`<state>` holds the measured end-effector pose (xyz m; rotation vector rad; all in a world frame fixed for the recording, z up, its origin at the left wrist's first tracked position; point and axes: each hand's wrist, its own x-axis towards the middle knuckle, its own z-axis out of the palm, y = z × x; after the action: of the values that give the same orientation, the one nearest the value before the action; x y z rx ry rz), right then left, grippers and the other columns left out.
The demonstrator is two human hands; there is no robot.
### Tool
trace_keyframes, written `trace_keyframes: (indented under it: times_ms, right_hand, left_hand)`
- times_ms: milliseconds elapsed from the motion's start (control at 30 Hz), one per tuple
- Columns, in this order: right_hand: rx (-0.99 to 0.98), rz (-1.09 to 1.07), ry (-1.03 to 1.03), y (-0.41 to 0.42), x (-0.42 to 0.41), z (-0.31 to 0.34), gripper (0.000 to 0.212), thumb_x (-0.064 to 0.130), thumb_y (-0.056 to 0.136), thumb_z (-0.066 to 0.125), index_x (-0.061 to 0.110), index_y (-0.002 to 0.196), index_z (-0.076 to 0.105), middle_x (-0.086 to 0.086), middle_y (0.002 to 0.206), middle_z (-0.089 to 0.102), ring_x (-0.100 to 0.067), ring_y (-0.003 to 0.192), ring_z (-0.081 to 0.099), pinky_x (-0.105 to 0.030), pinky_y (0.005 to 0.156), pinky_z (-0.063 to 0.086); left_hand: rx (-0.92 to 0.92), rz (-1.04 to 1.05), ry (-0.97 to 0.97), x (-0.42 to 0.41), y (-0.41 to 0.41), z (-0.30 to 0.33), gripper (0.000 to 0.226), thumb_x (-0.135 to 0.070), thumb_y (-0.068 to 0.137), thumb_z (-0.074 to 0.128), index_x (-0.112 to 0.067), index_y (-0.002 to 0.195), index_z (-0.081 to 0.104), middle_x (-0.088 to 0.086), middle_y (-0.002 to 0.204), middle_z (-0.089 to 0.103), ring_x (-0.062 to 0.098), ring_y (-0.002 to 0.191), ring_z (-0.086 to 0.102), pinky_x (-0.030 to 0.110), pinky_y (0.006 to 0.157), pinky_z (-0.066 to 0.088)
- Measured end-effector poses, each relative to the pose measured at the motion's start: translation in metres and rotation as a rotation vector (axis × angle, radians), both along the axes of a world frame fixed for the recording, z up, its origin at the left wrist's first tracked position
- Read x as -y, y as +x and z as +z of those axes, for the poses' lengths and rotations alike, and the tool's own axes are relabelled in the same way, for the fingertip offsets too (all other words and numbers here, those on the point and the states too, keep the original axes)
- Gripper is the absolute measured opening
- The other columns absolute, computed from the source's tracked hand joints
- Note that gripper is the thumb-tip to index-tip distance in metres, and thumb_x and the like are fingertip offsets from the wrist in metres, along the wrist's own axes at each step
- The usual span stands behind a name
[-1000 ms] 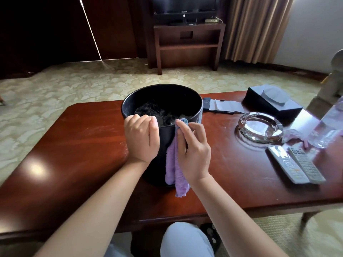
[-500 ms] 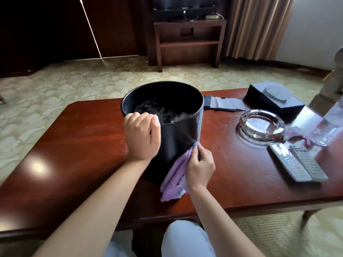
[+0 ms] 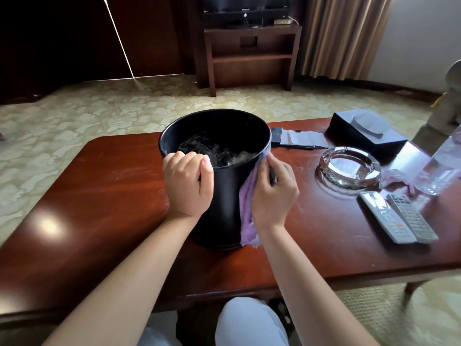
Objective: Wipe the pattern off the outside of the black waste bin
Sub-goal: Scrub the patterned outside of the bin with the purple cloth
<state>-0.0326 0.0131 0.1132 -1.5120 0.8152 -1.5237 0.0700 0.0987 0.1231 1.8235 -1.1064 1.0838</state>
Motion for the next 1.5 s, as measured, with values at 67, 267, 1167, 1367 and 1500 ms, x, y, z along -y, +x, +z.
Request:
trace_keyframes:
  times_ms: [67,267,1167,1367,1500]
  right_hand:
    - [-0.019,0.016,0.119,-0.002,-0.006,-0.017,0.017,0.010,0.089,0.061,0.010,0.101,0.073,0.006,0.085,0.063,0.001,0.077,0.057,0.000,0.074,0.036]
    - [-0.003,0.034,0.074,-0.006,-0.015,-0.012,0.016,0.010,0.088,0.062,0.007,0.099,0.073,0.003,0.084,0.065,0.000,0.076,0.058,-0.001,0.071,0.038]
    - [0.030,-0.013,0.048,0.000,0.000,-0.017,0.015,0.010,0.088,0.062,0.012,0.098,0.072,0.010,0.088,0.064,0.011,0.080,0.057,-0.001,0.074,0.038]
    - [-0.204,0.033,0.445,-0.007,-0.005,-0.078,0.016,0.019,0.090,0.057,0.018,0.099,0.071,0.000,0.099,0.070,-0.014,0.095,0.063,-0.018,0.078,0.040]
    - [-0.555,0.108,0.674,-0.019,0.001,-0.124,0.019,0.025,0.089,0.055,0.021,0.099,0.071,-0.004,0.102,0.071,-0.024,0.098,0.062,-0.024,0.074,0.038]
  left_hand:
    - [0.003,0.006,0.005,0.000,0.000,0.000,0.035,-0.016,0.093,0.032,-0.013,0.059,0.038,0.008,0.054,0.040,0.028,0.055,0.038,0.040,0.061,0.031]
    - [-0.004,0.009,0.012,-0.001,0.001,-0.001,0.037,-0.018,0.094,0.031,-0.011,0.058,0.042,0.008,0.054,0.042,0.029,0.055,0.040,0.040,0.061,0.033]
    - [0.001,-0.012,0.014,-0.001,0.000,0.001,0.036,-0.018,0.093,0.032,-0.014,0.058,0.038,0.007,0.053,0.040,0.028,0.054,0.039,0.041,0.060,0.033]
    - [-0.003,0.001,0.014,-0.001,0.001,0.000,0.037,-0.018,0.094,0.031,-0.013,0.058,0.038,0.008,0.053,0.040,0.028,0.054,0.039,0.042,0.061,0.034]
    - [-0.005,-0.004,0.022,-0.001,0.001,0.000,0.037,-0.019,0.094,0.031,-0.014,0.058,0.037,0.007,0.053,0.039,0.028,0.054,0.039,0.042,0.061,0.034]
